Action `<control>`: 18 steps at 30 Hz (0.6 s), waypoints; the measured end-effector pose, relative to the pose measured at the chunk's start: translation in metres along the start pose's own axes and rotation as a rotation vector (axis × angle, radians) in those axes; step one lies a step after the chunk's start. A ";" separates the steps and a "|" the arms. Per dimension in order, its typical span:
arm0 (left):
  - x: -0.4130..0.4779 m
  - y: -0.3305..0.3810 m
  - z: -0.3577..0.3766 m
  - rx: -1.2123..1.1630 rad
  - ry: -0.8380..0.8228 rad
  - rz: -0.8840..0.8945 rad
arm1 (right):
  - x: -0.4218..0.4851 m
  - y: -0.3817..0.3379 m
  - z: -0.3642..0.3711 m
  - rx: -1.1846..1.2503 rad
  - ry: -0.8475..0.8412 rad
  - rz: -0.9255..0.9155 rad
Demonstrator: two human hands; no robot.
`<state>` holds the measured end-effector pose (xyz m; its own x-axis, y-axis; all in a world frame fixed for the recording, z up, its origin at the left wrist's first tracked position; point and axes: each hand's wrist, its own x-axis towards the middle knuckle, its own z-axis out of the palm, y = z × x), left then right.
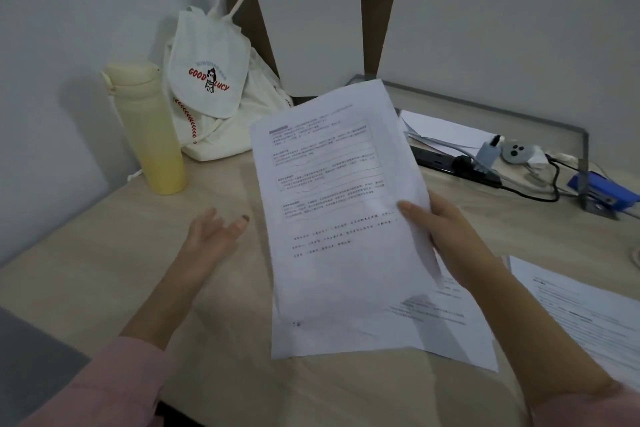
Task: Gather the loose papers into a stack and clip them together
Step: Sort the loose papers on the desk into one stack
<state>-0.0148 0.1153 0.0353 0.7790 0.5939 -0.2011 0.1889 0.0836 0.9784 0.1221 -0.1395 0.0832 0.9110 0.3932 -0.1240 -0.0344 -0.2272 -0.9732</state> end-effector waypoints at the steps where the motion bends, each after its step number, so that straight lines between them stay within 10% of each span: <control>1: -0.001 -0.003 0.004 -0.075 -0.090 -0.036 | -0.004 0.003 0.003 0.056 -0.031 0.019; 4: -0.001 -0.013 0.014 -0.154 -0.286 -0.047 | -0.012 0.014 0.016 0.086 -0.093 0.048; 18: 0.001 -0.038 -0.031 0.376 0.146 0.019 | 0.027 0.054 0.015 -0.940 0.194 0.294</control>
<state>-0.0399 0.1372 -0.0009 0.6963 0.7023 -0.1481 0.4025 -0.2112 0.8907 0.1387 -0.1276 0.0242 0.9727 0.0753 -0.2195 -0.0067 -0.9365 -0.3507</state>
